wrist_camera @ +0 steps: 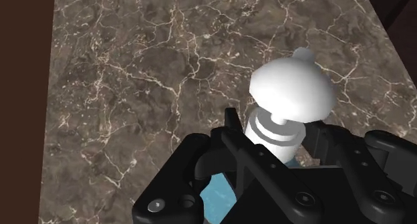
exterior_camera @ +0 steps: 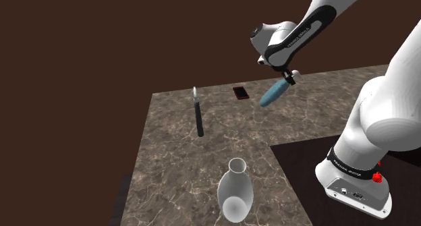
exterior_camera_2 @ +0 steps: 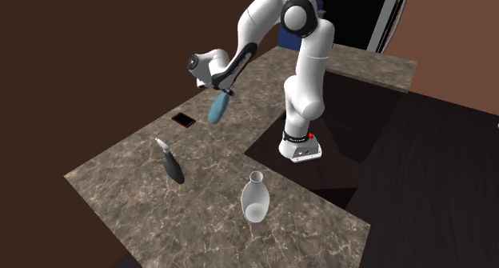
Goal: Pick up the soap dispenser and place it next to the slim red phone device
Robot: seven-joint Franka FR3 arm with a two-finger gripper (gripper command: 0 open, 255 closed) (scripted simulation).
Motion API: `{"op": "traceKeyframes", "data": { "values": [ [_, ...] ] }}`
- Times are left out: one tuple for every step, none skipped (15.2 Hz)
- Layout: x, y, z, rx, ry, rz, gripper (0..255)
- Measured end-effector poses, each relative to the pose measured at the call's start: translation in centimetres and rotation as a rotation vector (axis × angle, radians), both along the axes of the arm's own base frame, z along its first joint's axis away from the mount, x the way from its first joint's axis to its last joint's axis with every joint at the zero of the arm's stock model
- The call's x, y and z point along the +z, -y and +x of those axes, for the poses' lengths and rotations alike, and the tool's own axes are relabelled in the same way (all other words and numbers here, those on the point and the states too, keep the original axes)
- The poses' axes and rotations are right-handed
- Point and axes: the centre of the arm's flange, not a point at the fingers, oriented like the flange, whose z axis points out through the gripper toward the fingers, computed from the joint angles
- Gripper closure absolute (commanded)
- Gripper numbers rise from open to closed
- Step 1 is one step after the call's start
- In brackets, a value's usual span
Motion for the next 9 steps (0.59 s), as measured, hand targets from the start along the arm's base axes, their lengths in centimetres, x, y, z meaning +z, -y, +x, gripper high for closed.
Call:
{"op": "traceKeyframes", "data": {
  "values": [
    [-0.5,0.1,-0.3,-0.013,-0.025,-0.005,255],
    [-1.4,0.1,-0.9,-0.044,-0.056,-0.002,255],
    [-2.1,0.6,-1.3,-0.065,-0.079,0.001,255],
    [-3.0,0.4,-1.8,-0.085,-0.109,-0.004,255],
    [-2.5,0.3,-1.2,-0.085,-0.109,-0.001,255],
    [-3.2,-0.1,-1.6,-0.097,-0.132,-0.007,255],
    [-3.8,0.0,-2.2,-0.101,-0.142,-0.01,255],
    [-4.9,0.3,-2.7,-0.119,-0.174,-0.019,255],
    [-5.0,-0.2,-2.7,-0.12,-0.178,-0.021,255]
  ]
}}
